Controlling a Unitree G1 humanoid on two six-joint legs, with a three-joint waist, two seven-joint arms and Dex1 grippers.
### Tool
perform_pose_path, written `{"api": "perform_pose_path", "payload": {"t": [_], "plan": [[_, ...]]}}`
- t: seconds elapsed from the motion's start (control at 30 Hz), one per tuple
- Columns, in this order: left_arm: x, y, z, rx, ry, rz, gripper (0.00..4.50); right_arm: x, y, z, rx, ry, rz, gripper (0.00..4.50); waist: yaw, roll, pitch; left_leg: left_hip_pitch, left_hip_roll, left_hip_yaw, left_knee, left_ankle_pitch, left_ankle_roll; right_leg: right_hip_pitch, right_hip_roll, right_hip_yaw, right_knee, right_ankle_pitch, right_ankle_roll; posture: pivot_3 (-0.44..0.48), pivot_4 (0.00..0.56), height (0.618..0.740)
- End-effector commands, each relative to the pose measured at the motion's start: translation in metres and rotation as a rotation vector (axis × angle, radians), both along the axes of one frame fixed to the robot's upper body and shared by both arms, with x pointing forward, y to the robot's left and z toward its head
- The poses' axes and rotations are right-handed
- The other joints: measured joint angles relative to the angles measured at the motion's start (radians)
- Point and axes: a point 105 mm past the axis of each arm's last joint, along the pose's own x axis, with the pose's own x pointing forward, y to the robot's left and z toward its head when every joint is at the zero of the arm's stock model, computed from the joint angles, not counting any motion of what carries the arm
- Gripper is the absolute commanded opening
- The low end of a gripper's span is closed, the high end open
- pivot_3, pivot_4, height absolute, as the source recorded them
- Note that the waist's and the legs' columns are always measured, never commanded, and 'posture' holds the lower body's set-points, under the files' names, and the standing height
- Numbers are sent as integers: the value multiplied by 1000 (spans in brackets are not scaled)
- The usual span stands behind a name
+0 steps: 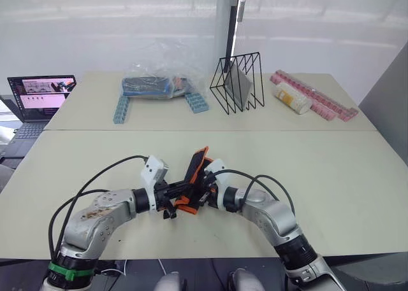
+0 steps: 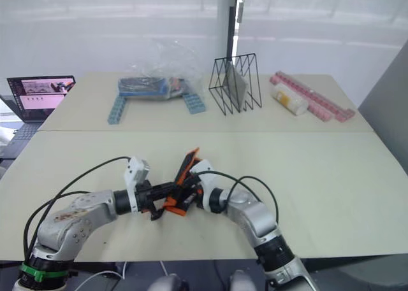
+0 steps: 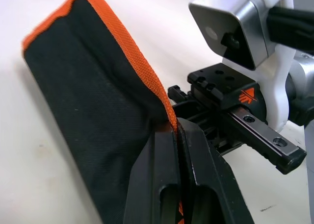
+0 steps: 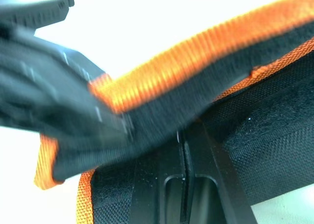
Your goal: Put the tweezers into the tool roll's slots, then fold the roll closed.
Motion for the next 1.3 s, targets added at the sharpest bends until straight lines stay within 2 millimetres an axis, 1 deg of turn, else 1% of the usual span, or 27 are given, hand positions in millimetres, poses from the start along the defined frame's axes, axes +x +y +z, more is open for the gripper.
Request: {"api": "perform_pose_path", "payload": {"t": [0.03, 0.17, 0.23, 0.4, 0.53, 0.6, 0.7, 0.8, 0.87, 1.03, 1.13, 1.27, 1.3], "plan": [[-4, -7, -8, 33, -1, -44, 31, 3, -16, -24, -77, 68, -78, 0, 1, 0, 0, 0, 0, 0, 0, 0, 0, 0, 1, 0, 0, 0, 0, 0, 150, 722], [-7, -2, -12, 55, 3, -52, 31, 4, -17, -23, -73, 67, -87, 0, 4, 0, 0, 1, 0, 0, 0, 0, 0, 1, 1, 1, 0, 0, 0, 0, 150, 722], [-7, 5, -10, 85, -5, -53, 31, 4, -17, -22, -71, 66, -90, 0, 4, 0, 0, 1, 0, 0, 1, 0, 1, 1, 2, 1, 0, 0, 1, 0, 150, 722], [-3, 33, -8, 228, -44, -34, 31, 4, -15, -22, -64, 67, -90, 0, 2, 0, 0, 1, 0, -1, 1, 0, 1, 1, 5, 1, 1, 0, 1, 0, 150, 722], [4, 48, -3, 256, -57, 3, 31, 3, -14, -22, -62, 68, -89, 0, 0, 0, 0, 2, 0, -1, 1, 0, 1, 1, 5, 1, 1, 0, 1, 0, 150, 722], [6, 52, -1, 267, -63, 12, 31, 4, -14, -22, -60, 68, -88, 0, -1, 0, 0, 1, 1, -1, 1, 0, 1, 0, 5, 1, 1, 0, 1, 0, 150, 722], [6, 46, 0, 269, -76, -8, 31, 4, -14, -22, -61, 69, -89, 0, -2, 0, 0, 1, 1, -1, 1, 0, 1, 0, 6, 1, 1, 0, 1, 0, 150, 722], [4, 25, -1, 235, -76, -53, 31, 4, -14, -22, -59, 70, -91, 0, 1, 0, 0, 1, 0, -1, 1, 0, 1, 1, 6, 1, 1, 0, 1, 0, 150, 722], [1, 12, -5, 215, -62, -82, 31, 4, -15, -22, -59, 70, -92, 0, 3, 0, 0, 1, 0, -1, 1, 0, 1, 1, 5, 2, 2, 0, 1, 0, 150, 722], [-3, -7, -12, 164, -28, -111, 31, 4, -16, -21, -58, 68, -97, 0, 8, 0, 0, 2, 0, -1, 2, 1, 1, 1, 5, 2, 3, 0, 1, 0, 150, 722], [0, -13, -14, 133, -6, -93, 31, 3, -16, -20, -58, 69, -98, 0, 18, 0, 0, 2, -1, -1, 3, 1, 2, 3, 5, 2, 3, 0, 1, 0, 150, 722], [-1, -14, -27, 126, 47, -77, 31, 3, -16, -20, -57, 69, -100, 0, 21, 0, 0, 3, -4, -2, 5, 3, 4, 4, 3, 2, 4, 1, 2, 0, 150, 722], [-3, -13, -33, 139, 58, -83, 31, 3, -17, -20, -57, 70, -102, 0, 22, 0, 0, 4, -4, -2, 5, 3, 4, 5, 3, 2, 4, 1, 2, 0, 150, 722]]}}
